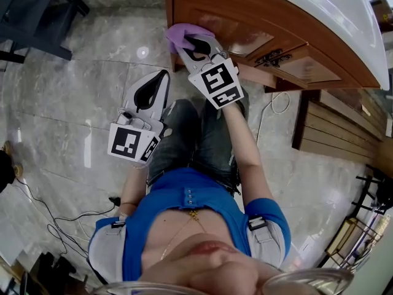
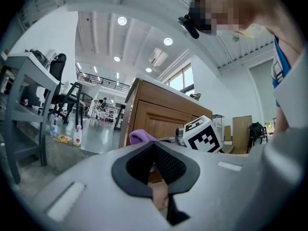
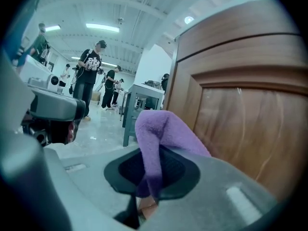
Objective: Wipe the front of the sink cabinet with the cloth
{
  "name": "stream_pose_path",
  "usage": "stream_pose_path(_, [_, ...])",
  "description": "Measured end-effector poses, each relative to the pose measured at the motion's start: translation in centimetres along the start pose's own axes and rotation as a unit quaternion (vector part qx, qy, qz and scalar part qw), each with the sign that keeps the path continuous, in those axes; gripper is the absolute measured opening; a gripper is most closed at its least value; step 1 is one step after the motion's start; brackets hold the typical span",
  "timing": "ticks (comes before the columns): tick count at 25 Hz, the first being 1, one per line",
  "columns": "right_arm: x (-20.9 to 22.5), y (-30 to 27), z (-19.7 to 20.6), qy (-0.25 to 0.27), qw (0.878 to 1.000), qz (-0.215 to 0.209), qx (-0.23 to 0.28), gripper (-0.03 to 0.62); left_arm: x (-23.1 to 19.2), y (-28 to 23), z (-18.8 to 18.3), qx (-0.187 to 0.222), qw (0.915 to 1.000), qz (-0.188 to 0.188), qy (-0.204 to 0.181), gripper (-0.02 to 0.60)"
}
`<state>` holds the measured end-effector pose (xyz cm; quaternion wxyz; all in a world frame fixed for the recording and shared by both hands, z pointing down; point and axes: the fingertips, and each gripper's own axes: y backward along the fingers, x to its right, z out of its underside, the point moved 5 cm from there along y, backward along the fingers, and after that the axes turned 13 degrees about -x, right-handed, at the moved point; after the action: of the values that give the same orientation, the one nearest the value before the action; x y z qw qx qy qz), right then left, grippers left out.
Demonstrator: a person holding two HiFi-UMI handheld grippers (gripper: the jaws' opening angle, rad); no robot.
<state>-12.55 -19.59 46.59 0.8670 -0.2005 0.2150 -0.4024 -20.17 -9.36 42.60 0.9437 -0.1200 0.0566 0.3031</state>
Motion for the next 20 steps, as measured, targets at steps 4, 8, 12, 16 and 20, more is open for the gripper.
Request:
stream_pose_path(4, [0.0, -0.1, 0.0, -0.003, 1.000, 0.002, 0.008, 0.055, -0.3, 0.1, 0.1, -0.001, 1.0000, -0.003, 0.001, 0.000])
stream_pose_path(8, [-0.1, -0.1, 0.3, -0.004, 1.000, 0.006, 0.021, 0.055, -0.2, 0.1, 0.1, -0.002, 1.0000, -0.005, 0.000, 0.000])
stream_pose_path(12, [-0.3, -0.5, 0.9, -0.005, 1.000, 0.011, 0.025, 0.055, -0.1, 0.2, 0.1, -0.001, 0.9999, -0.010, -0.002, 0.000])
stream_pose_path(16, [-0.5, -1.0, 1.5, -0.007, 1.000, 0.008, 0.022, 0.055, -0.3, 0.3, 0.2, -0.004, 0.9999, -0.014, -0.002, 0.000])
stream_pose_path(20, [-0.8, -1.7, 2.4, -0.010, 1.000, 0.003, 0.011, 0.055, -0.4, 0.4, 0.2, -0.005, 0.9999, -0.015, 0.000, 0.000])
